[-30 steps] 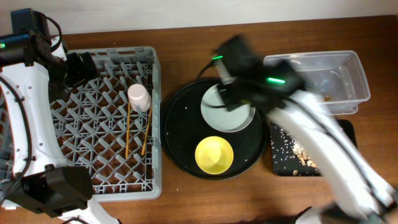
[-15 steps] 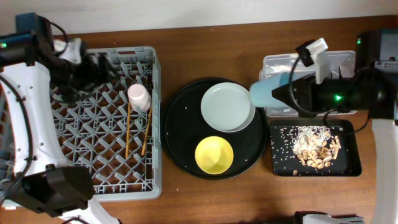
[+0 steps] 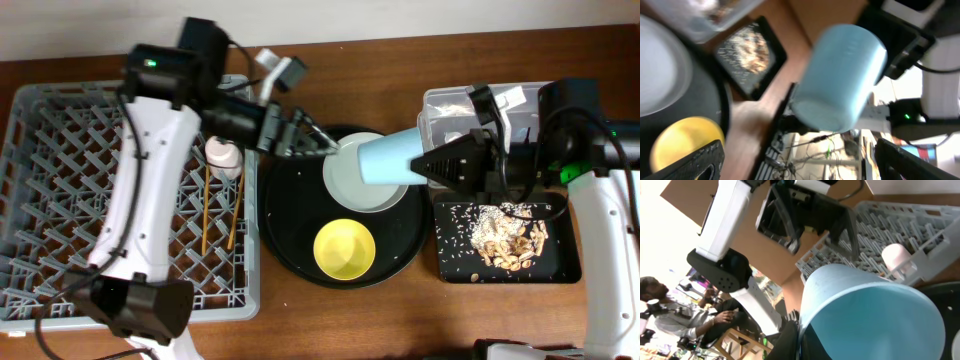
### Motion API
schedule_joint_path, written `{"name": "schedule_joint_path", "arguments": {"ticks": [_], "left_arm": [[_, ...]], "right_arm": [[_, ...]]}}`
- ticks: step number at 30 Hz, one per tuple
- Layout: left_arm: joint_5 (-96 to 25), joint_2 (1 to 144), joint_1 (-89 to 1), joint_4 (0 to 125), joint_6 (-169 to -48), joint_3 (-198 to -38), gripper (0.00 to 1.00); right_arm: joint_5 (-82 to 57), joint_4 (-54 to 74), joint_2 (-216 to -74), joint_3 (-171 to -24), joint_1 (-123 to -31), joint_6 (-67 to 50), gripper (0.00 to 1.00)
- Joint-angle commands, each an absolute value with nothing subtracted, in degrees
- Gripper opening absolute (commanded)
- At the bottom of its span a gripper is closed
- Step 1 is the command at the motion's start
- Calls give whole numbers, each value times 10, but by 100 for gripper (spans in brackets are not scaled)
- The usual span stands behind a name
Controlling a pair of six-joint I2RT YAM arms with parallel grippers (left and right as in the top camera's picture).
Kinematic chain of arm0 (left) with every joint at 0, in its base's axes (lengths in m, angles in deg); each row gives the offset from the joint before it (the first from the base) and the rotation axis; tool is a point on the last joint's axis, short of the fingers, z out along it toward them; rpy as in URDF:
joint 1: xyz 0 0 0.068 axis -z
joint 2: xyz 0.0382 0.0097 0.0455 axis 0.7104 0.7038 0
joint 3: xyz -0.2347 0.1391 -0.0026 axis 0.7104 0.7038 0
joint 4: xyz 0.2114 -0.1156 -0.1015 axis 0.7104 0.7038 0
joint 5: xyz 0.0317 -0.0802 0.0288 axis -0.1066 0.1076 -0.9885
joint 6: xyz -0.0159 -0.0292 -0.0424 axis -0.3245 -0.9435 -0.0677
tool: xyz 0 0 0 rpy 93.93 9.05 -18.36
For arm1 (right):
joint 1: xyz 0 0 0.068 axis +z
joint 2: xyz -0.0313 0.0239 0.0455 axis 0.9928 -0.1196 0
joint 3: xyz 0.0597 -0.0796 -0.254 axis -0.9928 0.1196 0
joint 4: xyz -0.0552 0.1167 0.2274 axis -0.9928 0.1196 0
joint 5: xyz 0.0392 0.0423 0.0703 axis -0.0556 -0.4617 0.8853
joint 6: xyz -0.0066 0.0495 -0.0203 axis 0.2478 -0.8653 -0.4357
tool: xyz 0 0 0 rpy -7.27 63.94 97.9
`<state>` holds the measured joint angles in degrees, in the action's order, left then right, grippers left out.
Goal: Sort waste into correct bins and load items into the dishwasher rack
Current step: 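Lift the blue cup and hold it out toward the left gripper, then grasp the blue cup with the left gripper, open right gripper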
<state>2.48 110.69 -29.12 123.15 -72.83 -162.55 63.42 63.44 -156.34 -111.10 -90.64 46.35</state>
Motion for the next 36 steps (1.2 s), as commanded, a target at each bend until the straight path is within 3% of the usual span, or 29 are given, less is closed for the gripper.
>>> {"name": "schedule_joint_path", "arguments": {"ticks": [1, 7, 11, 29, 36], "left_arm": [[81, 1091, -253, 1209, -710, -1621, 92], [173, 1091, -246, 1218, -643, -1621, 90], [142, 1091, -246, 1205, -633, -1621, 83], [73, 1091, -227, 1122, -633, -1621, 82], [192, 1091, -239, 1124, -633, -1621, 82]], "right_arm": [[685, 626, -1563, -1100, -905, 496, 4], [685, 607, -1563, -1101, -905, 495, 4], [685, 607, -1563, -1102, -905, 470, 4], [685, 612, -1557, -1177, -902, 389, 4], [685, 606, -1558, -1177, -894, 396, 4]]}}
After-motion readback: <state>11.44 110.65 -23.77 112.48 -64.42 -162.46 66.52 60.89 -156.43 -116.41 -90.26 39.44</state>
